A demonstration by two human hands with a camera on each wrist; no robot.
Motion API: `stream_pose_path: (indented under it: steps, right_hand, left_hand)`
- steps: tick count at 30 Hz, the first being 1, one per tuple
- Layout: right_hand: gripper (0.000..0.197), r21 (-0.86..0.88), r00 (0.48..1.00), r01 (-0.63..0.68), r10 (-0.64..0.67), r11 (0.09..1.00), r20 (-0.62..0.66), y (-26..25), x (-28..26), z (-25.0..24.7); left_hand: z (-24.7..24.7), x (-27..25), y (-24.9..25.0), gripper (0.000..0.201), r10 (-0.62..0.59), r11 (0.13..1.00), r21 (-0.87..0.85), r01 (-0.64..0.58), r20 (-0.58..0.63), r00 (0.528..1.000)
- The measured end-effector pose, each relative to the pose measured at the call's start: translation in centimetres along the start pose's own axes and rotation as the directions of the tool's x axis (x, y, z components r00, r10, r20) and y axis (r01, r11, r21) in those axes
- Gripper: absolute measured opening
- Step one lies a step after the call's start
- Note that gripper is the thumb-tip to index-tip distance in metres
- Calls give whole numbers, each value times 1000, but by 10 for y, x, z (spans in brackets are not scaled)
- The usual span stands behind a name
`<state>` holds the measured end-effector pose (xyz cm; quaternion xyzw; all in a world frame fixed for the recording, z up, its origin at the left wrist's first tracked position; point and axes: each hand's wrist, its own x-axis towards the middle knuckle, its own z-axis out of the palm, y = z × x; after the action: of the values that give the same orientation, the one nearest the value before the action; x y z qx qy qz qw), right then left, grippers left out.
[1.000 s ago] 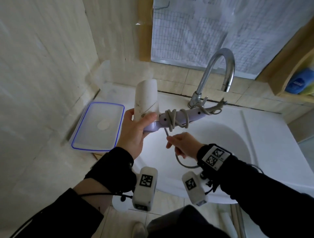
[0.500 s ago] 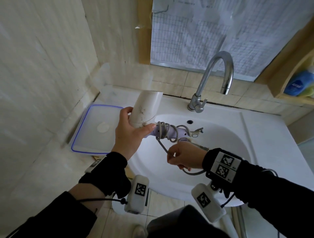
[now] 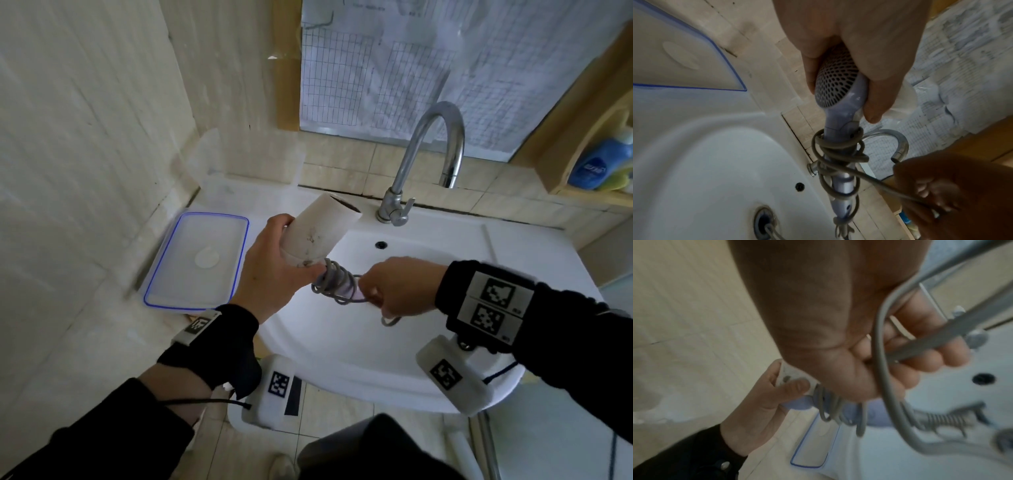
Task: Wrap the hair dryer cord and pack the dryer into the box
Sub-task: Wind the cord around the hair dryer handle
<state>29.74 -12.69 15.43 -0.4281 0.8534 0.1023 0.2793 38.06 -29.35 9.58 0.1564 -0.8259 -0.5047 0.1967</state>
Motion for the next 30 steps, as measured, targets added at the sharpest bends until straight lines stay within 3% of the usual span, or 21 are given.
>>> stream_pose_path:
  steps: [4,8,12,16,20,23,25,30]
  right_hand:
    - [10,-147,992,-28,9,989,-125,2,-16,-21]
    - [6,-165,972,-54,14,985,-234,11,-19,-37]
    - [12,-31,967,-6,-2,999,-254,27,-15,-46]
    - [20,244,982,27,21,969,-189,46,-12,-57]
    - [14,645,967,123,55,754,-248,61,-8,-57]
    - [19,866,953,209,102,455,-284,67,-4,-48]
    - [22,927,950,239,126,289,-285,67,-1,-40]
    - [25,963,945,257,186,80,-267,65,8,-18]
  left_hand:
    - [-6,3,2,61,16,1000,25,-18,74,997]
    - [-11,7,5,63,3,1000,-28,1,137,991]
    - [-18,14,9,65,-31,988,-142,61,207,978]
    - [-24,19,12,66,-76,940,-302,160,273,959]
    - [-27,23,8,61,-112,823,-501,266,315,942]
    - [-27,20,2,58,-114,760,-566,319,368,923]
    - [-28,17,-4,56,-135,717,-602,351,375,917]
    - [-32,16,-15,60,-165,681,-635,365,353,921]
